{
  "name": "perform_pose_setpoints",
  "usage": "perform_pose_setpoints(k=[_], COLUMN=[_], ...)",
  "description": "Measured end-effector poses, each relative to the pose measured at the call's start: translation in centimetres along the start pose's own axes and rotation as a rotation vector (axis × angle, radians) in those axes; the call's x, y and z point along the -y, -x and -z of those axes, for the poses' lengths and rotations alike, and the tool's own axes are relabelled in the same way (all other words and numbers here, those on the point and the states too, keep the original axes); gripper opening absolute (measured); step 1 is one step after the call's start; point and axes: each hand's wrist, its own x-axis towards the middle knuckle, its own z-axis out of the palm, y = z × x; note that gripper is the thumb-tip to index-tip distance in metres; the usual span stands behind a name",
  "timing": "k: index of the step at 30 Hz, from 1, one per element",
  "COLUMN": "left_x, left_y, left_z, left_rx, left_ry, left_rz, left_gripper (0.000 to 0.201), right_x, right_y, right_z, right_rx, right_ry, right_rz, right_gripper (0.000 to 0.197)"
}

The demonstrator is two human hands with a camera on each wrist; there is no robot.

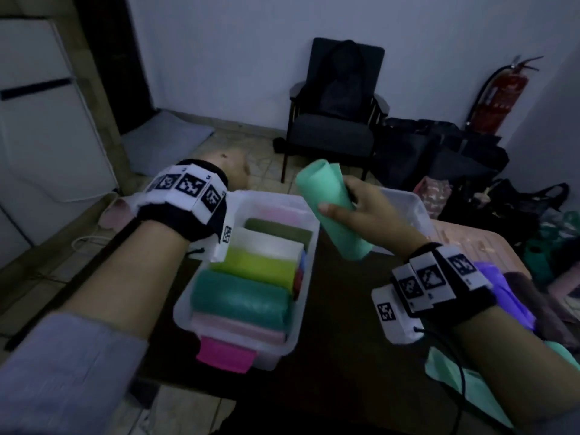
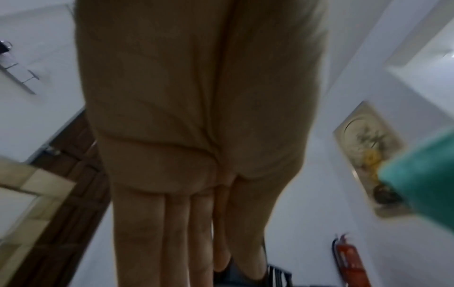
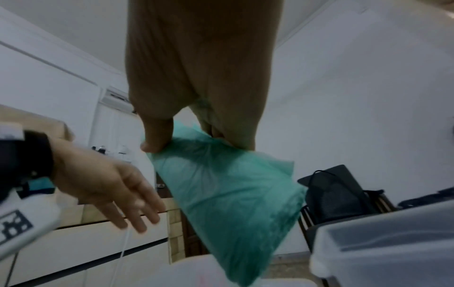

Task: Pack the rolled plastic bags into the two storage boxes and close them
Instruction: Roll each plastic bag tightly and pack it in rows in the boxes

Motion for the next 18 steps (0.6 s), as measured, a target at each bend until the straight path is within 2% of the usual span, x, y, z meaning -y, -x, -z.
perform_pose_setpoints(k=[2,5,7,9,11,14,18], left_x=[2.3,4.6,5.6,6.2,6.8,7.3,6.9], left_y=[-1.6,-2.5,-2.9,-3.4,-4.0,-4.6,-4.7], left_z=[-0.8,-2.7,-3.7,-4.2,-4.4,-4.5,-5.2], left_rx=[0.114,0.294,0.347,0.371,0.401,0.470,0.515], left_ry=[0.110,0.545,0.773,0.896,0.938,0.948,0.897], left_rz=[0.098,0.245,0.307,0.324,0.328,0.298,0.231], left_gripper=[0.037,0.050,0.057,0.063,0.072,0.084,0.074], right_x=[1.6,3.0,3.1,2.8,2.4,2.1,2.3], right_y=[-2.6,-5.8,-7.2,-8.0,-8.4,-8.9,-9.7], right_z=[-1.2,-3.5,-5.0,-6.2,-6.9,-7.7,-8.6], right_rx=[-0.010,0.038,0.113,0.215,0.312,0.419,0.542], right_ry=[0.012,-0.023,0.005,0.147,0.299,0.389,0.477], right_rz=[0.052,0.066,0.055,0.040,-0.011,-0.058,-0.111], right_gripper=[0.047,0.044,0.041,0.042,0.051,0.056,0.050])
